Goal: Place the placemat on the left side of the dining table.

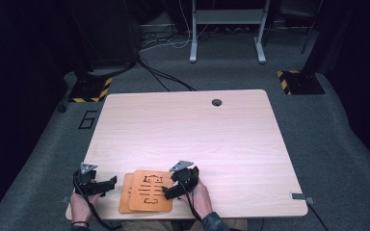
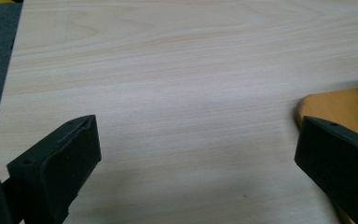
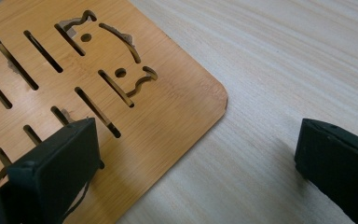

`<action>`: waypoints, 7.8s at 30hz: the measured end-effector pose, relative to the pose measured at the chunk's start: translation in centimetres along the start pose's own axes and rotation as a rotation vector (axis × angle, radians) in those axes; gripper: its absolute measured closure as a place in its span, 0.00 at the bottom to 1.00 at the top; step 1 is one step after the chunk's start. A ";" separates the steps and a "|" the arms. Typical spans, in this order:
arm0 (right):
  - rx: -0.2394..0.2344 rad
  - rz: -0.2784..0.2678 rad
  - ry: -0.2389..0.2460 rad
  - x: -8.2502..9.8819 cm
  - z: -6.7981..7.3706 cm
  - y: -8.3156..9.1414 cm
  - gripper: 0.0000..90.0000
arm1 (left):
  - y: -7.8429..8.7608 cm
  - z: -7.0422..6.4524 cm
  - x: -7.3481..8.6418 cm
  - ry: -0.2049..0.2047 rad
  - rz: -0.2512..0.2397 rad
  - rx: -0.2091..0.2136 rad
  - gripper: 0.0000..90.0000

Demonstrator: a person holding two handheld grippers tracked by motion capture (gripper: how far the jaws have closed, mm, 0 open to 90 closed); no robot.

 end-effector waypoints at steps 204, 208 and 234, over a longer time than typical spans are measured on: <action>0.044 -0.077 -0.184 0.6 -4.2 2.2 0.00 | 5.4 -20.8 -11.0 -0.140 0.153 0.553 0.38; 0.045 -0.085 -0.197 0.6 -4.7 2.4 0.00 | 5.4 -21.2 -11.2 -0.157 0.158 0.539 0.39; 0.083 -0.122 -0.274 1.5 -7.3 4.0 0.00 | 4.7 -25.9 -12.7 -0.433 0.203 0.450 0.76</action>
Point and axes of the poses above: each handheld gripper's, and its own axes: y roughly backward along the jaws, x roughly out of its underside, z roughly to its left, the point moved 10 cm from there along -y, roughly forward along the jaws, and after that the axes turned 8 degrees about -y, right-handed, at the moved point
